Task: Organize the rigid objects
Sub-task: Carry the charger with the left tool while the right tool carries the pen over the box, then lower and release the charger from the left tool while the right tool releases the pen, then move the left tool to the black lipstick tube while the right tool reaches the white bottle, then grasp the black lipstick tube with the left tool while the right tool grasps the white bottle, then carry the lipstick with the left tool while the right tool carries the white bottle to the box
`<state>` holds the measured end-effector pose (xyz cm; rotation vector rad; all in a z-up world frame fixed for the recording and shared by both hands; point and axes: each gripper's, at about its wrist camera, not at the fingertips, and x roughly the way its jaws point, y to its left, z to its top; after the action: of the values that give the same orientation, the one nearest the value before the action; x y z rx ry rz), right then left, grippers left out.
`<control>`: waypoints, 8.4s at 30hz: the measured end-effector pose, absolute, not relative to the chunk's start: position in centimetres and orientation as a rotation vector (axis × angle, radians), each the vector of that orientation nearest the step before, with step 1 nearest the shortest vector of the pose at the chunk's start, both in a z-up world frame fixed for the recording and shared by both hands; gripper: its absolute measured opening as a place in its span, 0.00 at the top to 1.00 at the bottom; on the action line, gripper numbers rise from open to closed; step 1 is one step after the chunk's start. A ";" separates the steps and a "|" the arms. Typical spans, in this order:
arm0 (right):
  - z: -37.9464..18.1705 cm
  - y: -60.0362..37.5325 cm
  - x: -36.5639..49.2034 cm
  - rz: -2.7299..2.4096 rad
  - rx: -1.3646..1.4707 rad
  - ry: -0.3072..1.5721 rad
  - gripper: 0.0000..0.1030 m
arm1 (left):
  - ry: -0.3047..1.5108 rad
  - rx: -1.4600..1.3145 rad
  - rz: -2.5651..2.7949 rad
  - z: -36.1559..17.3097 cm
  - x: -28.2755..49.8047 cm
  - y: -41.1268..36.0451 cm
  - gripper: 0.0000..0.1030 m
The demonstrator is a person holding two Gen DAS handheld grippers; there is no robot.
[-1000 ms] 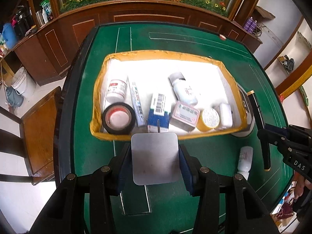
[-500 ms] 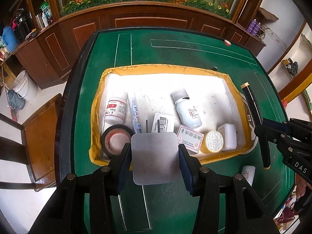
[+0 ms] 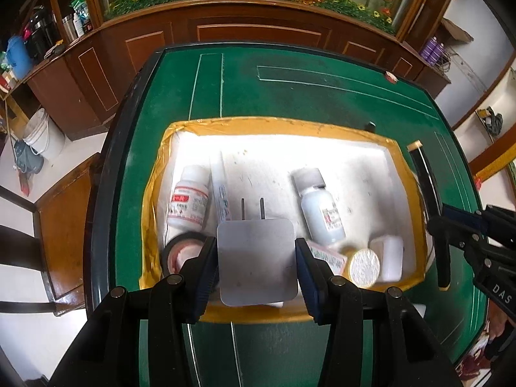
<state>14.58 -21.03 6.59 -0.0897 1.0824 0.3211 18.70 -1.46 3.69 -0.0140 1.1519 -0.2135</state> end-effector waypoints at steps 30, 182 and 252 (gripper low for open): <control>1.3 -19.9 21.7 0.352 -0.243 1.155 0.86 | 1.223 -0.111 -0.191 -1.3 26.7 -2.4 0.51; -4.6 -23.6 0.2 0.060 0.101 1.317 0.68 | 1.359 0.019 -0.291 -4.5 0.1 -2.0 0.82; 4.3 -23.3 7.9 0.206 0.052 1.141 0.68 | 1.214 0.003 -0.334 2.8 8.1 -6.0 0.83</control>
<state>7.90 -23.27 4.28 0.0520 1.1411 0.2063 8.06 -5.96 2.77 0.0031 1.2141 -0.3336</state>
